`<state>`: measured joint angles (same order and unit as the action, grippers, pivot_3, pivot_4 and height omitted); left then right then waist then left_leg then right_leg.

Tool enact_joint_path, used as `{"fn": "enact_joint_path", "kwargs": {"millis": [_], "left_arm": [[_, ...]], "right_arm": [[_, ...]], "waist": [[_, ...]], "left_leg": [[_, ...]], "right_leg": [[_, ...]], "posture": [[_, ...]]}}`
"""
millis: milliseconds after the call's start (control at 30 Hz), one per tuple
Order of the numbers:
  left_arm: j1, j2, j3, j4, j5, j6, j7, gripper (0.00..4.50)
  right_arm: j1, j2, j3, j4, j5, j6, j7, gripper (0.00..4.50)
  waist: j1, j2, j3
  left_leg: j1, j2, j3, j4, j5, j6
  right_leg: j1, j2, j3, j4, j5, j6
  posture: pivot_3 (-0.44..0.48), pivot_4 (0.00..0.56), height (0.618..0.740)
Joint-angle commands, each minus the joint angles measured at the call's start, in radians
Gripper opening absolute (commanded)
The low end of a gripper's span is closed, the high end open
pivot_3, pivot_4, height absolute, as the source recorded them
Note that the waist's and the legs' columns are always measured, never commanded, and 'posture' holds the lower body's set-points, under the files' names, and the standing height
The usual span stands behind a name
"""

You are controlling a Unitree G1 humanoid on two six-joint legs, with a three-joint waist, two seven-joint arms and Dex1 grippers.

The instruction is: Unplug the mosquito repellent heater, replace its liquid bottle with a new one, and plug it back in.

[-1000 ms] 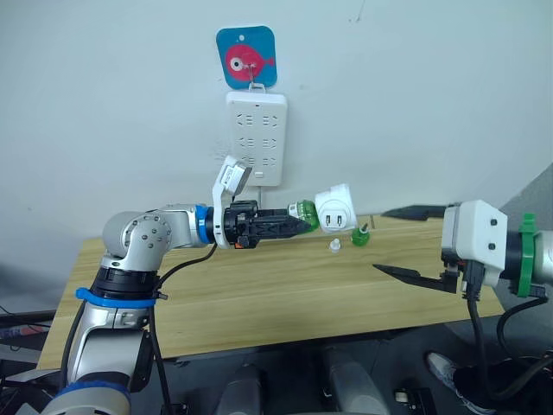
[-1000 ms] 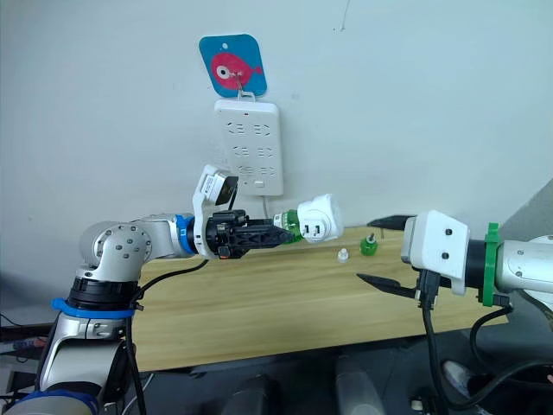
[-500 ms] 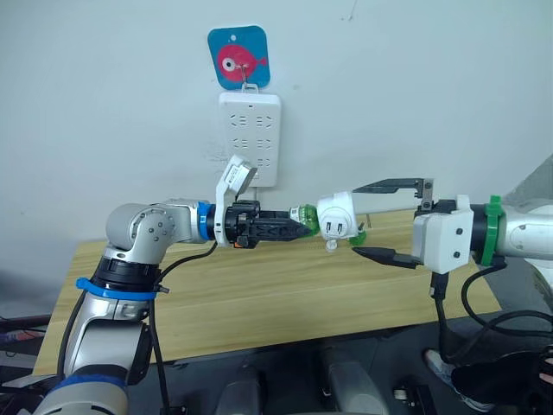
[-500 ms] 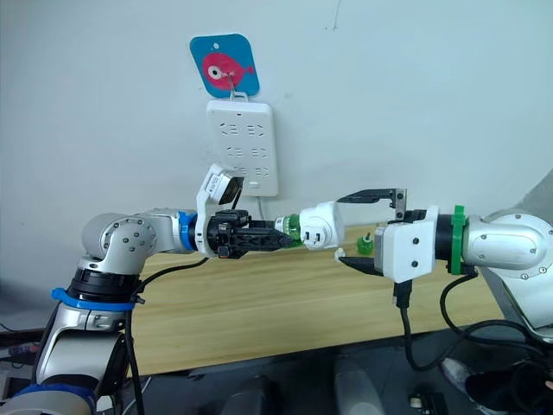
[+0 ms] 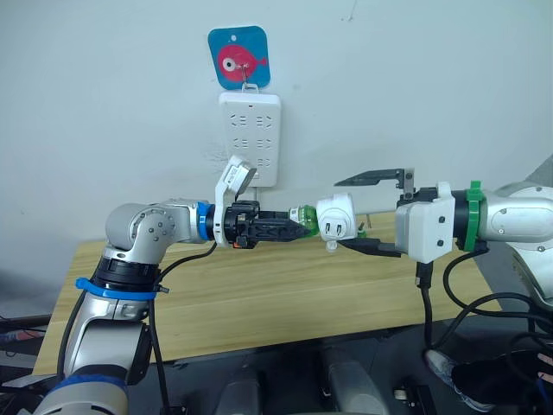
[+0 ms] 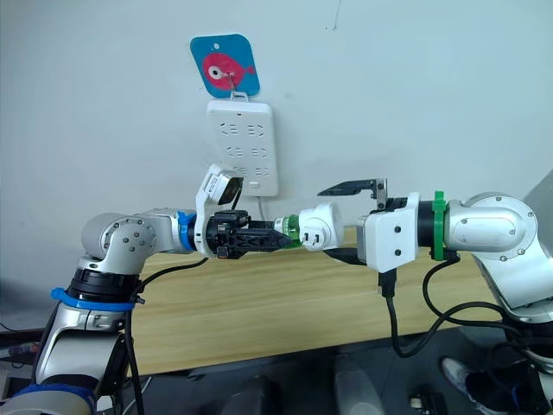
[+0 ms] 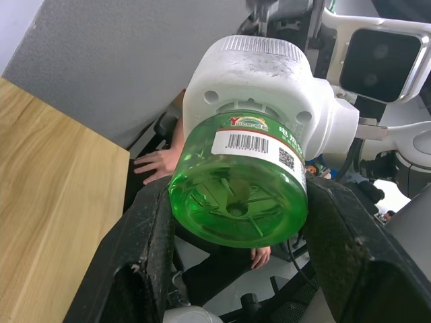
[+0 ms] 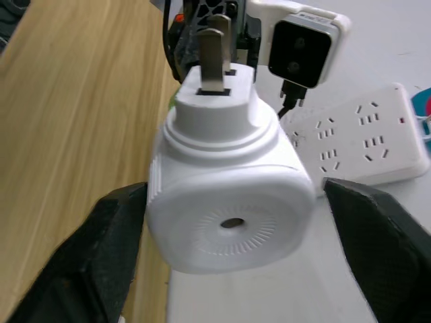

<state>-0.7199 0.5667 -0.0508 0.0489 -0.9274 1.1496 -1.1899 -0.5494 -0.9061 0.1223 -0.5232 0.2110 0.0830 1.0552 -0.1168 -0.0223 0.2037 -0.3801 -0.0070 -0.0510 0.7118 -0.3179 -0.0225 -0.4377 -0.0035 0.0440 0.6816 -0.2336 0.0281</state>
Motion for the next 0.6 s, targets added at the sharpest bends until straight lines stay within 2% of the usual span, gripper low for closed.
{"fn": "enact_joint_path", "kwargs": {"millis": [33,600], "left_arm": [[-0.023,0.001,0.014,-0.019,-0.019,0.009,-0.021,2.4],[-0.04,-0.028,0.06,0.009,-0.034,0.061,-0.008,2.4]], "right_arm": [[-0.022,0.01,-0.014,-0.023,0.012,0.001,0.003,2.96],[0.018,0.044,-0.042,-0.091,0.039,0.078,-0.013,2.95]], "waist": [[0.0,0.0,0.0],[-0.001,0.0,0.0]], "left_leg": [[0.0,0.0,0.0,0.0,0.0,0.0],[0.0,0.0,0.0,0.0,0.0,0.0]], "right_leg": [[0.0,0.0,0.0,0.0,0.0,0.0],[0.0,0.0,0.0,0.0,0.0,0.0]], "posture": [[-0.227,0.141,0.74],[-0.231,0.141,0.74]]}}
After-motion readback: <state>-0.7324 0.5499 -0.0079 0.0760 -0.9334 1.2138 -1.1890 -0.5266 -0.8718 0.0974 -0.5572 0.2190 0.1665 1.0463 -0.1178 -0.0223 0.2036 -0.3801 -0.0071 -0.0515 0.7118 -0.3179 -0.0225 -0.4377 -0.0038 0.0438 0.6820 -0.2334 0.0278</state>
